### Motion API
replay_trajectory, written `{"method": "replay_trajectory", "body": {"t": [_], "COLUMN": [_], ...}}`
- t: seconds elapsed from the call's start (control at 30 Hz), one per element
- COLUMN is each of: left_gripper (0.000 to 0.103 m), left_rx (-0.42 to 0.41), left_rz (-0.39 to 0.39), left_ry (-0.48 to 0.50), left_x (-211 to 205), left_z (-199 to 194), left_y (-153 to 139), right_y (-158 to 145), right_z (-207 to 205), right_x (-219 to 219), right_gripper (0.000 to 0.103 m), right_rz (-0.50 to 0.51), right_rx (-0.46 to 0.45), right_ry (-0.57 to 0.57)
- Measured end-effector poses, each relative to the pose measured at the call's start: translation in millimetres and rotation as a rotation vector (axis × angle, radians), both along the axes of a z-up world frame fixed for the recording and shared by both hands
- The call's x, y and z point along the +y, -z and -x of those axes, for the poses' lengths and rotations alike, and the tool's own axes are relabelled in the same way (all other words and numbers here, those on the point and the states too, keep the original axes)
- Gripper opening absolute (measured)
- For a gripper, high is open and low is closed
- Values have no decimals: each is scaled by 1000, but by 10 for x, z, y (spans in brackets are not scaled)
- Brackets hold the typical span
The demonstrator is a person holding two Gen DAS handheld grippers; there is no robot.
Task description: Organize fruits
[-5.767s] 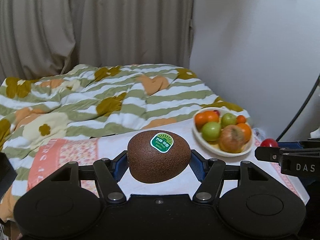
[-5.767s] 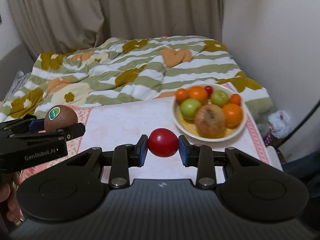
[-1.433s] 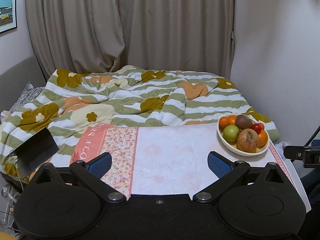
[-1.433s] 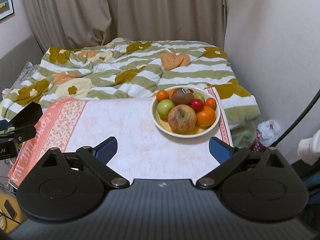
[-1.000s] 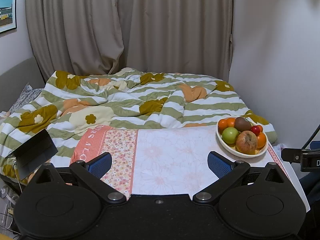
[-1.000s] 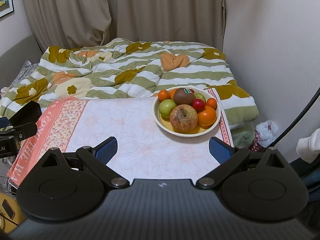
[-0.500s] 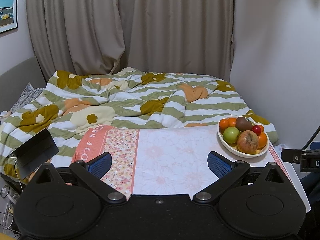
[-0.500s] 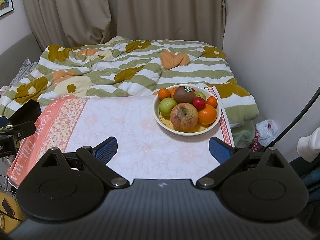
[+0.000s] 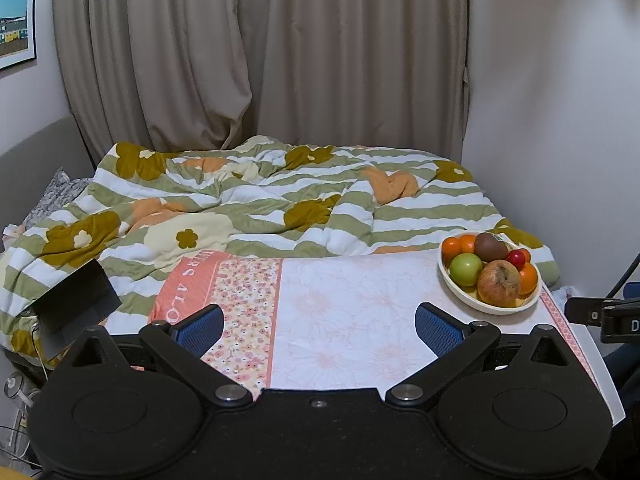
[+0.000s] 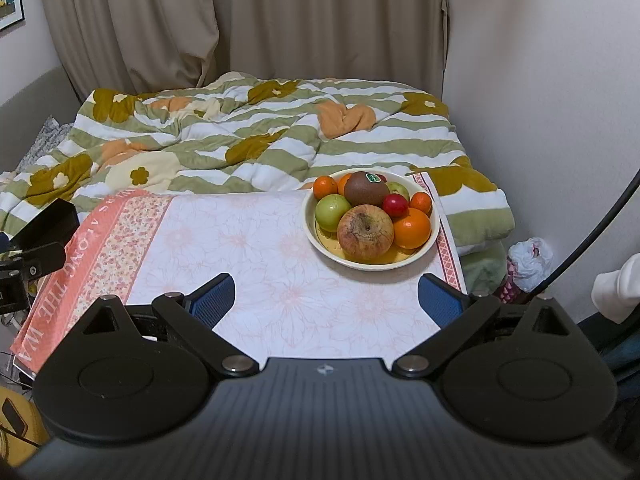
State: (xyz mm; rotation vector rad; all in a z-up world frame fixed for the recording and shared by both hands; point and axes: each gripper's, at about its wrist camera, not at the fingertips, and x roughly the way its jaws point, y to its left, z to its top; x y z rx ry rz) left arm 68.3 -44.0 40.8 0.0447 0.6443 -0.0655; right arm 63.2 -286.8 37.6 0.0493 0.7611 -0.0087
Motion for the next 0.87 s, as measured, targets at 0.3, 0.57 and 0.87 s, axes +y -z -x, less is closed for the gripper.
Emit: {"method": "replay_trajectory", "body": {"t": [0.3, 0.57, 0.87], "left_gripper": [103, 103, 103], "left_rx": [-10, -45, -34], "left_rz": [4, -9, -24], "left_ry": [10, 16, 31], "left_x": [-10, -12, -13], "left_z": [31, 92, 92], "left_y": [-13, -43, -29], "right_y": [8, 4, -8], "right_z": [-13, 20, 69], "right_x": [-8, -4, 16], "right_gripper": [103, 103, 103], "right_rz": [-1, 1, -6], "right_rx": [-3, -4, 3], "right_ry": [6, 14, 32]}}
